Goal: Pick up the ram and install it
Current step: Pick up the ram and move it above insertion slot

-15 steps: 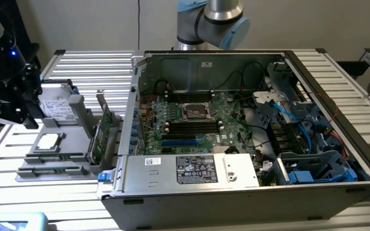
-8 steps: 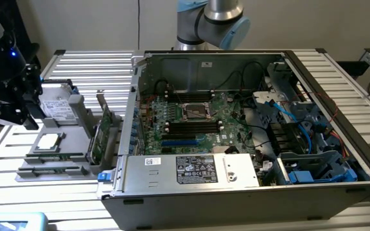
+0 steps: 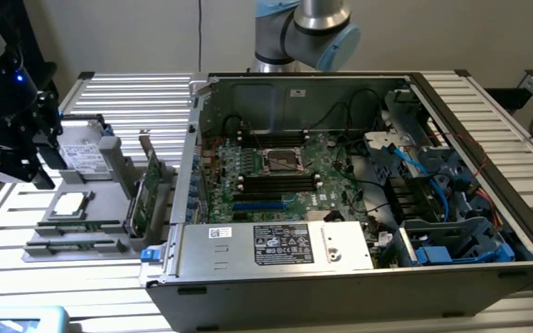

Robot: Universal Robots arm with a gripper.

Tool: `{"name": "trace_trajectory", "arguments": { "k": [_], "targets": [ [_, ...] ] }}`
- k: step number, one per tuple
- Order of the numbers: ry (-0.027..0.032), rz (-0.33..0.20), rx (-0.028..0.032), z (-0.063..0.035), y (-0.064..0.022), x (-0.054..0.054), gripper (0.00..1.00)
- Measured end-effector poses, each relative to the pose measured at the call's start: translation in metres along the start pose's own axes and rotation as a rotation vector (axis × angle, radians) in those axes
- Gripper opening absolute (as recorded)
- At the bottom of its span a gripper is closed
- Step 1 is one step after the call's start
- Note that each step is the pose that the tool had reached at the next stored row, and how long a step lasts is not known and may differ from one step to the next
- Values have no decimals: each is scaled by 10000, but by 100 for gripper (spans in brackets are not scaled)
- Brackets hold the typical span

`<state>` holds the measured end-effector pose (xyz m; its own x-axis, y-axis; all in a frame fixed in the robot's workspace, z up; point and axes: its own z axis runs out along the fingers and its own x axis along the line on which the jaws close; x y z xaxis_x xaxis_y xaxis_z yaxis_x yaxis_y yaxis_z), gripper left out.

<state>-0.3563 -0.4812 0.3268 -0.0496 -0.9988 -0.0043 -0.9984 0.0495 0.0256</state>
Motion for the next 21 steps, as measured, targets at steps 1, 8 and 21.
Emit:
{"name": "trace_trajectory", "arguments": {
  "k": [1,8,21],
  "targets": [
    [0,-1,0,4,0,2,38],
    [-5,-17,6,119,-6,87,44],
    [-11,-63,5,356,-16,165,44]
  ]
}}
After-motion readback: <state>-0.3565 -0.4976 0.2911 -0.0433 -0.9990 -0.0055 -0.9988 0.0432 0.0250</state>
